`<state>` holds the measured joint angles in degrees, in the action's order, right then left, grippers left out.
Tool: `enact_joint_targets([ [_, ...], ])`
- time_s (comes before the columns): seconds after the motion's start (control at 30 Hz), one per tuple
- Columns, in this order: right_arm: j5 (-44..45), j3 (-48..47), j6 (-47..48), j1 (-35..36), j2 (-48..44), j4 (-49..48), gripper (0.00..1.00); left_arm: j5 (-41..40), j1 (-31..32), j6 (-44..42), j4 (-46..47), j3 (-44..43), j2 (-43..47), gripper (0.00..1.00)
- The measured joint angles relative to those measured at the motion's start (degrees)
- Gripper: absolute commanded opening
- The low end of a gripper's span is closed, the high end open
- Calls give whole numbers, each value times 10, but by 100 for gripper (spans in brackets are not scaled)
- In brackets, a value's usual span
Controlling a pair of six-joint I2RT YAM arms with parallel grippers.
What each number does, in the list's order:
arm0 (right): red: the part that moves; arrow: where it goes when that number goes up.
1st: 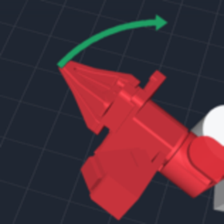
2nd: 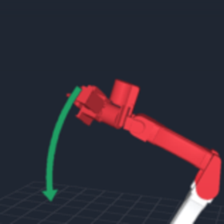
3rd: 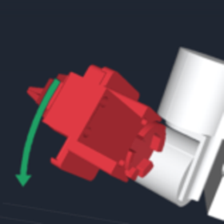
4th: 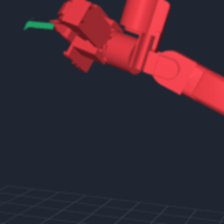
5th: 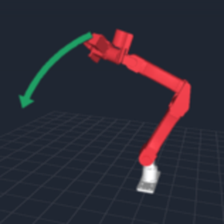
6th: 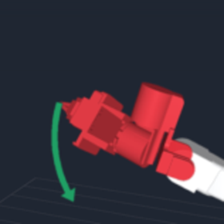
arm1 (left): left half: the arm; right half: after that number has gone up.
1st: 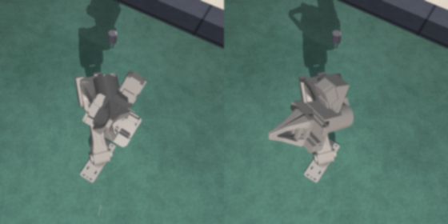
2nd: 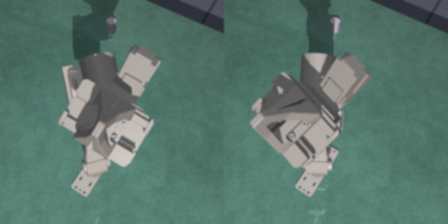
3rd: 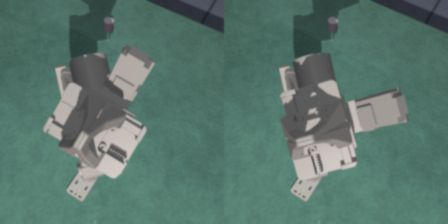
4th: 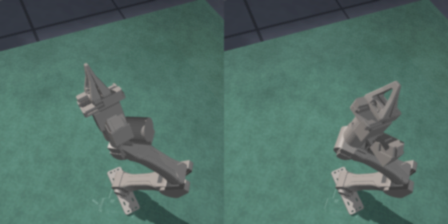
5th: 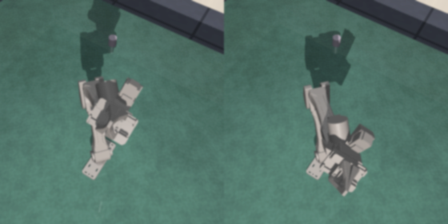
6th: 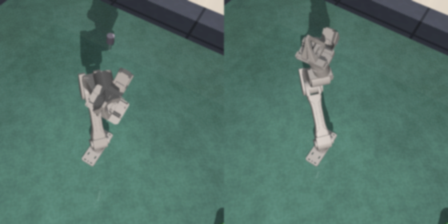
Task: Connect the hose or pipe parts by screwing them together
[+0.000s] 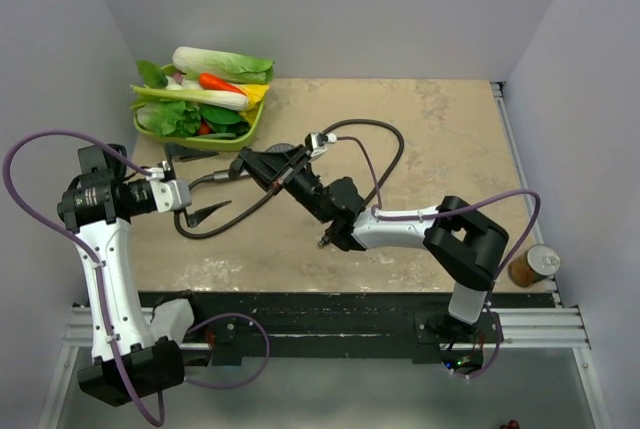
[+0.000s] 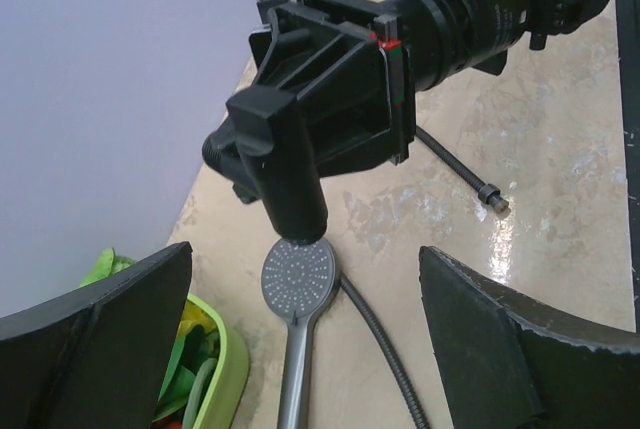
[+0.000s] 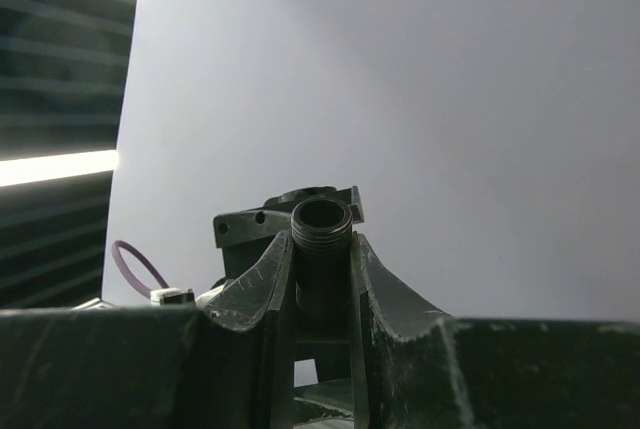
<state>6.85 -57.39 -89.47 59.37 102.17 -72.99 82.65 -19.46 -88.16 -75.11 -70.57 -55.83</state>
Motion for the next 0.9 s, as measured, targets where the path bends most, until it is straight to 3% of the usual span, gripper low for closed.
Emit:
enact_joint_targets([
  [0.3, -3, -31, -15, 16, 66, -3, 0, 1, 9, -10, 0, -6, -11, 99],
  [0.43, -2, -43, -21, 30, 91, -3, 0, 1, 15, -20, 0, -7, -19, 76],
  [0.5, 0, -44, -23, 37, 99, -3, 0, 1, 19, -22, -1, -7, -27, 73],
  [0.57, 11, -43, -27, 41, 102, -1, 0, 2, 23, -25, -5, -8, -37, 96],
  [0.6, 16, -40, -27, 42, 101, -1, 0, 2, 23, -27, -5, -8, -41, 99],
  [0.9, 57, -4, -9, 32, 77, -3, 0, 2, 31, -47, -6, -10, -52, 99],
])
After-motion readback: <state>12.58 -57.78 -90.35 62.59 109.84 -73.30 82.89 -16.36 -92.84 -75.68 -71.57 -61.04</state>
